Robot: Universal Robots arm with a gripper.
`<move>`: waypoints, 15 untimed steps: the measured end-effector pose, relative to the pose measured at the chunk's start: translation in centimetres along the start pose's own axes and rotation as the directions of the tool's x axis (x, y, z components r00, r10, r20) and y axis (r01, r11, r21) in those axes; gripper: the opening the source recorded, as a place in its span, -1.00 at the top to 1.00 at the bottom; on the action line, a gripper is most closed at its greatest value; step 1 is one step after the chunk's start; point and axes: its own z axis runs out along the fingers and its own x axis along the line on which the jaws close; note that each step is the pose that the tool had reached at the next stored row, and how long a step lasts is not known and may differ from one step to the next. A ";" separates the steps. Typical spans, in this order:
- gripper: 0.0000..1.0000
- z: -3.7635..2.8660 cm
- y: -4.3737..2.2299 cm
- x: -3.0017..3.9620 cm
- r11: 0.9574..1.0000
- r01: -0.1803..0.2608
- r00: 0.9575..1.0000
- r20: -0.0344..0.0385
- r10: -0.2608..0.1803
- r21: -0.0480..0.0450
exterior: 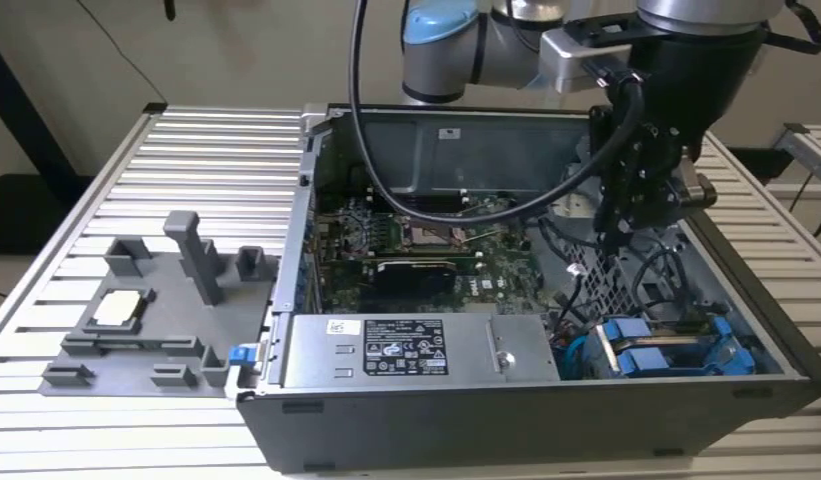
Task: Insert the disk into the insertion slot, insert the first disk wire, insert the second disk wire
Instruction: 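Insert the second disk wire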
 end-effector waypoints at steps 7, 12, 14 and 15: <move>0.46 0.53 0.29 -0.59 1.000 0.002 0.999 -0.032 -0.001 0.026; 0.46 1.05 0.41 -0.94 0.999 0.003 0.999 -0.046 -0.002 0.039; 0.46 1.30 0.45 -1.08 0.999 0.003 0.999 -0.049 -0.001 0.042; 0.46 1.42 0.48 -1.13 0.999 0.004 0.999 -0.050 -0.001 0.044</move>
